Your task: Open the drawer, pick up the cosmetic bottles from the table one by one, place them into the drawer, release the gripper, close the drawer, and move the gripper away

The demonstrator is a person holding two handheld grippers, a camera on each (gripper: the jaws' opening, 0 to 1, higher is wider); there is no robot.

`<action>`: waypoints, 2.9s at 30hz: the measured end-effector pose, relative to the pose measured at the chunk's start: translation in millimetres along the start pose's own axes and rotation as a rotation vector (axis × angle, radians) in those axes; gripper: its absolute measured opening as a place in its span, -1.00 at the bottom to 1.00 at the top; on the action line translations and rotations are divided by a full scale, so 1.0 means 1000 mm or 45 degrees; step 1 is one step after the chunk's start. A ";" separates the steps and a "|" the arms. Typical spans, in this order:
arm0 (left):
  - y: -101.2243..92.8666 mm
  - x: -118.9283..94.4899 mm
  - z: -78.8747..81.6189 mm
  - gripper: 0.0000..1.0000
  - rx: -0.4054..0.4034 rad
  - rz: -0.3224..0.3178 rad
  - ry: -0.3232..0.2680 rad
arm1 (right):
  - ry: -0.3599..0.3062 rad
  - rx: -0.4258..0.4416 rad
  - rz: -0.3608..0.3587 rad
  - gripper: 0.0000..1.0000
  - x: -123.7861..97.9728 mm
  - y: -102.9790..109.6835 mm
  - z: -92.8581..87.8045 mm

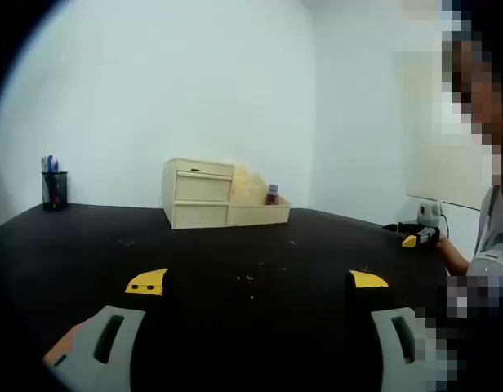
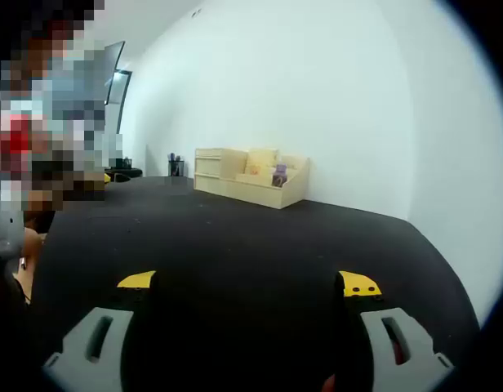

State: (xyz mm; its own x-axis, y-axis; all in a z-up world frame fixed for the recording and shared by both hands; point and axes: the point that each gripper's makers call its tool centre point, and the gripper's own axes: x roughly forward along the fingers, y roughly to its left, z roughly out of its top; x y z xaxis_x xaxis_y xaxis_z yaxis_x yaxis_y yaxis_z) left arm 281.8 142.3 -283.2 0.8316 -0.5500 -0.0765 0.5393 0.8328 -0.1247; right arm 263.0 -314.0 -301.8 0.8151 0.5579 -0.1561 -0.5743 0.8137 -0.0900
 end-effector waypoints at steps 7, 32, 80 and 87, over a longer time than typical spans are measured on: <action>0.000 0.000 -0.001 0.62 0.003 0.001 0.008 | -0.004 -0.004 0.001 0.62 0.000 0.000 0.001; -0.001 0.000 -0.001 0.61 0.014 0.002 0.015 | -0.002 -0.009 -0.004 0.62 0.000 -0.002 0.002; 0.001 0.000 -0.002 0.59 0.024 0.000 0.020 | 0.000 -0.020 -0.006 0.61 0.000 0.001 0.001; 0.002 0.003 -0.009 0.60 0.052 0.008 0.070 | 0.028 -0.048 -0.001 0.57 0.001 0.003 -0.004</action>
State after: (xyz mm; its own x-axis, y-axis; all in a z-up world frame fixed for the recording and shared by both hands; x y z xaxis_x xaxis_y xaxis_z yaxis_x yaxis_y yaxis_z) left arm 284.4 141.3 -293.0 0.8272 -0.5463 -0.1313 0.5399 0.8376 -0.0835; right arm 262.3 -311.5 -305.9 0.8138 0.5534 -0.1773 -0.5765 0.8072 -0.1268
